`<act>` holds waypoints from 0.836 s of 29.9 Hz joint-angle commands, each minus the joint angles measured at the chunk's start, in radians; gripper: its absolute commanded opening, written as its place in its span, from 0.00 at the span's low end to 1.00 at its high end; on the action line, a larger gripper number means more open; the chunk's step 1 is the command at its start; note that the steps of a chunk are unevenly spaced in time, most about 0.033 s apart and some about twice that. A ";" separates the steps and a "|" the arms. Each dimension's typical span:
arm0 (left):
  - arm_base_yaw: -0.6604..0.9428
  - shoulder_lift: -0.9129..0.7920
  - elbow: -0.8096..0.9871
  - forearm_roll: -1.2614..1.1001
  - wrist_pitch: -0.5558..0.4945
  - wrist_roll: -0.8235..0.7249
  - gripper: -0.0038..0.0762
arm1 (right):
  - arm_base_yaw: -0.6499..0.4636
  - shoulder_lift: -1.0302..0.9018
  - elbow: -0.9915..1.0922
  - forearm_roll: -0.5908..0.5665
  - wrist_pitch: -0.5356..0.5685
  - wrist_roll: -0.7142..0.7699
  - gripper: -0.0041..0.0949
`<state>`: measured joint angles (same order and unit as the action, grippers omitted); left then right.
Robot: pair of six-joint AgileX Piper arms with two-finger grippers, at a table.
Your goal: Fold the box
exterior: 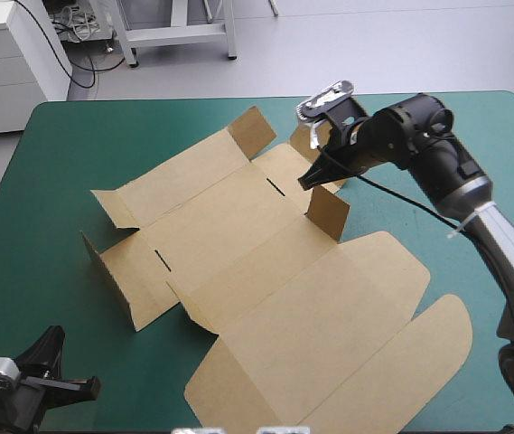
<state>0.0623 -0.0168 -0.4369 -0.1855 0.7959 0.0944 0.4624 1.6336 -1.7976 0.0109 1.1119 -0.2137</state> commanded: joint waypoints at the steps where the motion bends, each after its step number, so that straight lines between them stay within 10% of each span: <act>1: -0.002 -0.009 -0.022 -0.017 -0.079 -0.004 0.04 | -0.076 -0.092 -0.034 -0.011 -0.017 0.012 0.04; 17: -0.002 -0.009 -0.022 -0.019 -0.079 -0.004 0.04 | -0.179 -0.112 -0.026 0.134 0.012 -0.042 0.11; 25: -0.002 -0.009 -0.022 -0.019 -0.079 -0.004 0.04 | -0.179 -0.097 -0.025 0.127 0.058 -0.070 0.65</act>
<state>0.0623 -0.0168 -0.4369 -0.1855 0.7959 0.0944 0.2904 1.5669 -1.7992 0.1349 1.2023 -0.2713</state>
